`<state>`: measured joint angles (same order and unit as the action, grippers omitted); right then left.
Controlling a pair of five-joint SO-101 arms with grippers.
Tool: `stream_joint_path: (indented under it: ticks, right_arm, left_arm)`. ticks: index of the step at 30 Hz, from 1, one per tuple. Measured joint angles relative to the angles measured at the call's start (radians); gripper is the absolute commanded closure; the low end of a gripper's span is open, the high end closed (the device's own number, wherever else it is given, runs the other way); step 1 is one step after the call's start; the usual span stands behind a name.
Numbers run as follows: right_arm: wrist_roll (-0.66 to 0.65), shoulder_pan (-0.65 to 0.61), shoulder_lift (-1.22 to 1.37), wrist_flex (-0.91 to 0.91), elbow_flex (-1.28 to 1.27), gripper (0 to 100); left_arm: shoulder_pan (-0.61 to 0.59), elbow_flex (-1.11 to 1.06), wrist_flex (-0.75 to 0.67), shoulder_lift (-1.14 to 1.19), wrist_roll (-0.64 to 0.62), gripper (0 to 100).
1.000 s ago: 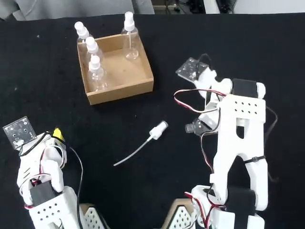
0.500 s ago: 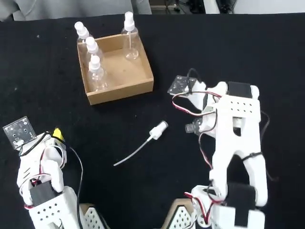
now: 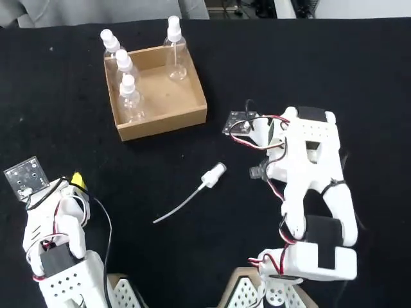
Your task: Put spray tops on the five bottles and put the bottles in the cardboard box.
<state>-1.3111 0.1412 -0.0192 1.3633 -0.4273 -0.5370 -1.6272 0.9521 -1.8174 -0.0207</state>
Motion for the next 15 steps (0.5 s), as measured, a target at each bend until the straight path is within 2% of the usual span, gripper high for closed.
stream_joint_path:
  ticks: [11,15]
  right_arm:
    - [-0.006,0.000,0.112,-0.094,0.000,70.2]
    - [-0.006,0.000,0.112,-0.094,0.000,76.0]
  left_arm:
    - [0.000,0.000,0.000,0.000,0.000,81]
    - [0.000,0.000,0.000,0.000,0.000,81]
